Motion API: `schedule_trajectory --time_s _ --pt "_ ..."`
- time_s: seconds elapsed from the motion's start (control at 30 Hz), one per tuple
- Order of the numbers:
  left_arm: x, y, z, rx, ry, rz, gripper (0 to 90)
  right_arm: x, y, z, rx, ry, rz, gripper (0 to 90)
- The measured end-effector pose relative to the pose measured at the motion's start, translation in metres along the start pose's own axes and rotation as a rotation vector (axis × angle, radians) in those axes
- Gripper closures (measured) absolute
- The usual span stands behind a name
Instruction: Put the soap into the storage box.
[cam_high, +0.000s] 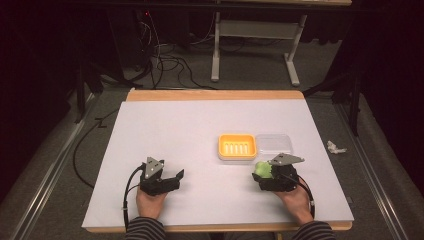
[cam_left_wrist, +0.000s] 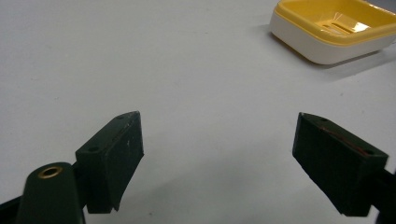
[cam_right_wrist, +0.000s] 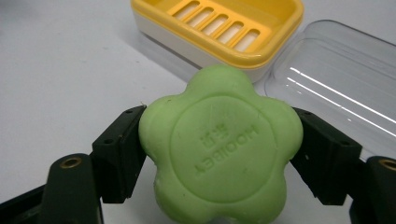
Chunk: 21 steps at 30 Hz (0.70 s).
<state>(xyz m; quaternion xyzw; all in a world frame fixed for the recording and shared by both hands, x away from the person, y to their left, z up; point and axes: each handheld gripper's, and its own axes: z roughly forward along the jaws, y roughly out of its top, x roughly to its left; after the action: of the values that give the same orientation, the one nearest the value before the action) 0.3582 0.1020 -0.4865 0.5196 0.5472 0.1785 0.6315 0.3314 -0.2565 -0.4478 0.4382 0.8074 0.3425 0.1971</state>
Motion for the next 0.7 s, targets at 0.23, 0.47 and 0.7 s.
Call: schedule_trajectory --time_s 0.23,0.47,0.7 --pt "0.0 0.0 0.0 0.0 0.0 0.0 16.8 -0.009 0.0 -0.012 -0.025 0.014 0.02 25.6" --pt "-0.001 0.0 0.0 -0.006 -0.001 -0.003 16.8 -0.02 0.007 -0.023 -0.041 0.015 0.027 25.6" --pt "-0.001 0.0 0.0 -0.003 -0.002 0.0 16.8 -0.024 0.013 -0.031 -0.067 0.018 0.039 25.6"
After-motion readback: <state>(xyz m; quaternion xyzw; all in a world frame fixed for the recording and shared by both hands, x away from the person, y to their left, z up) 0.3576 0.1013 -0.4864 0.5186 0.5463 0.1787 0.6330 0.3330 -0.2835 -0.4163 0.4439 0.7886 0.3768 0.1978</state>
